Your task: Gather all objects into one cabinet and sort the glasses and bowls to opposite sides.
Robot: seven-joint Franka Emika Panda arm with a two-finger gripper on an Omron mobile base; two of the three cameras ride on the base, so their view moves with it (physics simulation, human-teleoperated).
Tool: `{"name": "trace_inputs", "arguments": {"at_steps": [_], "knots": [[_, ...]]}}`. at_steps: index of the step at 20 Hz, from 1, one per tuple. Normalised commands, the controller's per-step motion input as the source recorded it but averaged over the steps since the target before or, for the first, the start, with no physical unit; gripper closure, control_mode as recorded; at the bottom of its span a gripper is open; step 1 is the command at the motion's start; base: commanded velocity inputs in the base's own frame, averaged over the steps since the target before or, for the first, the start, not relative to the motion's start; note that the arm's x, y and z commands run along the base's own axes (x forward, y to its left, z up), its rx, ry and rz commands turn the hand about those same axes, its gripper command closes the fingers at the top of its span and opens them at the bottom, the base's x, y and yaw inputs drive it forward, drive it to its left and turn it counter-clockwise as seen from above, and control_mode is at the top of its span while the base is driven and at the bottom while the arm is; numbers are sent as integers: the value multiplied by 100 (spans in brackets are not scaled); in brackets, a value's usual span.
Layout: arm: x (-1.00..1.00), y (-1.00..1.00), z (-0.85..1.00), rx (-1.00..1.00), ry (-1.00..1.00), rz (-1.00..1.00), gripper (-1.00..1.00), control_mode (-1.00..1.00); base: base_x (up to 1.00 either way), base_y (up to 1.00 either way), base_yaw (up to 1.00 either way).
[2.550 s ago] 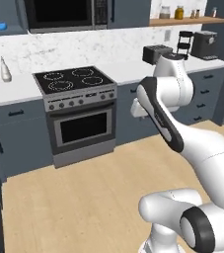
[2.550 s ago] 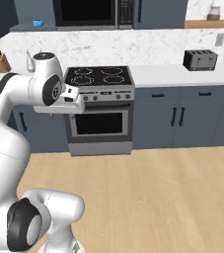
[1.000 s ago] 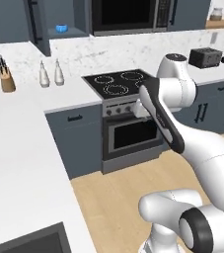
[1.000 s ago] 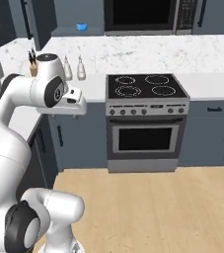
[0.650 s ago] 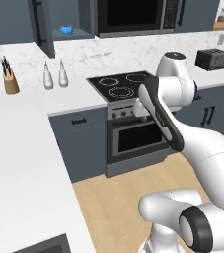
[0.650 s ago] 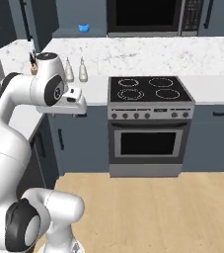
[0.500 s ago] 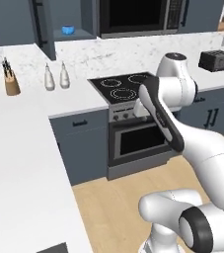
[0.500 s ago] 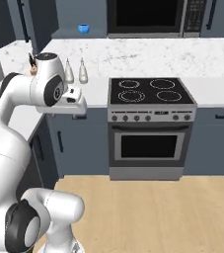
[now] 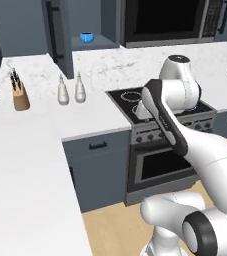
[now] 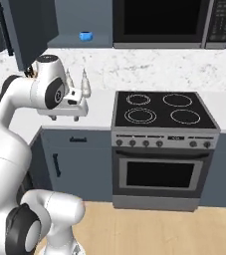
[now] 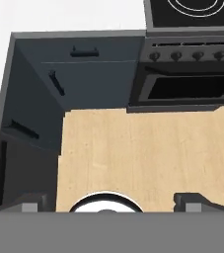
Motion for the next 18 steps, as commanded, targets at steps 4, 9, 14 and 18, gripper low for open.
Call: {"name": "trace_inputs", "arguments": {"at_steps": [4,9,14,18], "knots": [[0,0,0,0,0,0,-100,100,100,-23,11],[0,0,0,0,0,0,-100,100,100,-32,11],[0,0,0,0,0,0,-100,100,100,3,7],[0,0,0,0,0,0,-100,100,99,55,7]]}}
